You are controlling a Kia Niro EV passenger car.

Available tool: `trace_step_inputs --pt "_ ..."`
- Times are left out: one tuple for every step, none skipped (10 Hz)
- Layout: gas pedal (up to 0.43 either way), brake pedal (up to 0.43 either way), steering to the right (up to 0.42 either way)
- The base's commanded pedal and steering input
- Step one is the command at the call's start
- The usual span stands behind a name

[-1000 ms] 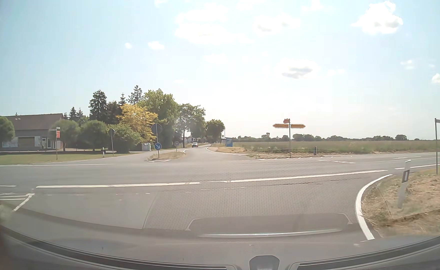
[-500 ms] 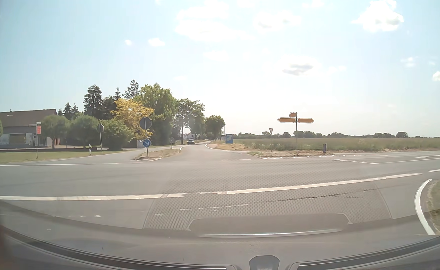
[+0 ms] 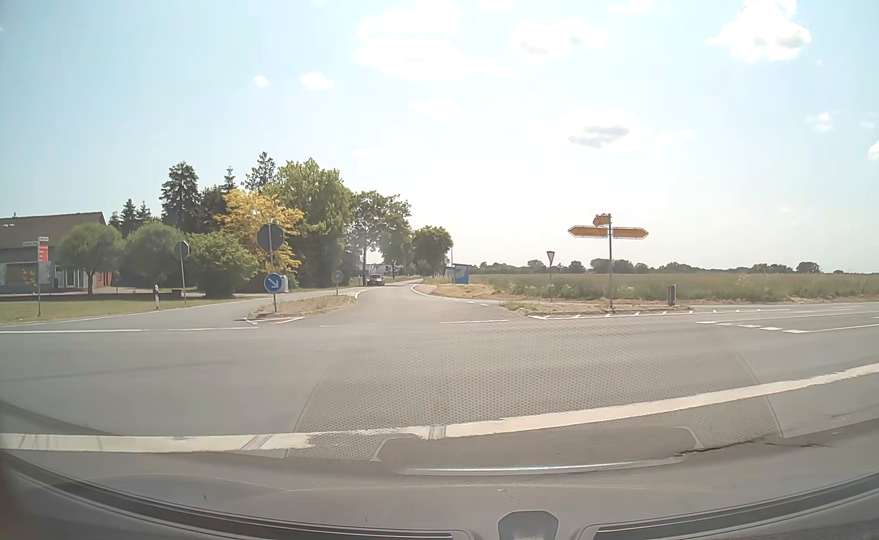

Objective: Follow the waypoints while adhering to traffic rules and regulations

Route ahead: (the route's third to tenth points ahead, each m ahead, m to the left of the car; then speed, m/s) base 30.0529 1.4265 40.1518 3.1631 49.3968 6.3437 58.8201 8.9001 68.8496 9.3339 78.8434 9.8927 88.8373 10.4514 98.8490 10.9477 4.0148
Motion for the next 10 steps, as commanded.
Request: trace_step_inputs --pt "0.0 0.427 -0.014" --pt "0.0 0.439 -0.014" --pt "0.0 0.445 -0.014" --pt "0.0 0.439 -0.012" --pt "0.0 0.427 -0.01" --pt "0.0 0.402 -0.009" --pt "0.0 0.372 -0.009" --pt "0.0 0.348 -0.009" --pt "0.0 0.317 -0.009" --pt "0.0 0.293 -0.009"
